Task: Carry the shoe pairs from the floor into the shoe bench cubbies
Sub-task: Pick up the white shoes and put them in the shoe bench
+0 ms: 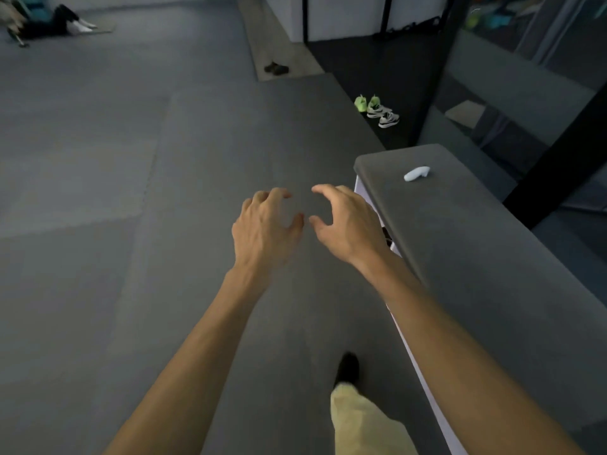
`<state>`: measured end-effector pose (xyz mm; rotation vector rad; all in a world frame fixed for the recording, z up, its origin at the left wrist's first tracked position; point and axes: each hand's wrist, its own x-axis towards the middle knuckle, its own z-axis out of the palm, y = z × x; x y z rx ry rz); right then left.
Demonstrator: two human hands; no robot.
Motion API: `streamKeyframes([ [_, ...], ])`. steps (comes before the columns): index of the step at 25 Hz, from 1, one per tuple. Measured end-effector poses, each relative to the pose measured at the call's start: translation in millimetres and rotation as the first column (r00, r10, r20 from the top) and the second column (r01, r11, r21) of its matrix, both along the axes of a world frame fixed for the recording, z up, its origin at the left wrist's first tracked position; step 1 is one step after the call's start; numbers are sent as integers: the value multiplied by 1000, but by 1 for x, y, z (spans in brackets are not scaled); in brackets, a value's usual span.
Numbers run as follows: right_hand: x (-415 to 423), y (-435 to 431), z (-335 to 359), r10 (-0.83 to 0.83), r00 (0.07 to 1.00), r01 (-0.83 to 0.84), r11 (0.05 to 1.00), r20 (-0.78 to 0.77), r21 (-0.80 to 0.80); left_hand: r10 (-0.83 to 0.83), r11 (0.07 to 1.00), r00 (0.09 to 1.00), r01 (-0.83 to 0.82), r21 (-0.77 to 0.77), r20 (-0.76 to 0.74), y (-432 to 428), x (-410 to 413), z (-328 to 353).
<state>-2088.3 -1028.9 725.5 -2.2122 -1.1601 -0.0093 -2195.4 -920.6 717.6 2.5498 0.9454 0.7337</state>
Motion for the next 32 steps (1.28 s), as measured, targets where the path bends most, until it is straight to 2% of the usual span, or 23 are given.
streamKeyframes([
  [7, 256, 219, -13, 46, 999, -47, 996, -13, -72, 54, 997, 997, -57, -50, -57, 208, 251, -9],
  [12, 390, 364, -12, 81, 996, -83, 988, -20, -127, 99, 992, 993, -103, -75, -64, 348, 381, -13],
  [16, 488, 480, -33, 52, 998, -55, 991, -28, -123, 71, 995, 997, -73, -71, -20, 473, 485, -35],
  [19, 564, 565, -42, -23, 999, 20, 995, -27, -102, 12, 998, 1000, -12, -68, -1, 567, 570, -44],
  [24, 708, 677, -32, -239, 966, 231, 969, -102, -87, -200, 977, 977, 192, -91, -78, 697, 734, -28],
  [27, 798, 733, -48, -338, 935, 330, 940, -111, -83, -291, 956, 951, 285, -73, -103, 760, 832, -36],
  [32, 959, 827, -89, -407, 894, 406, 913, -190, -47, -378, 926, 911, 373, -63, -163, 854, 1011, -59],
])
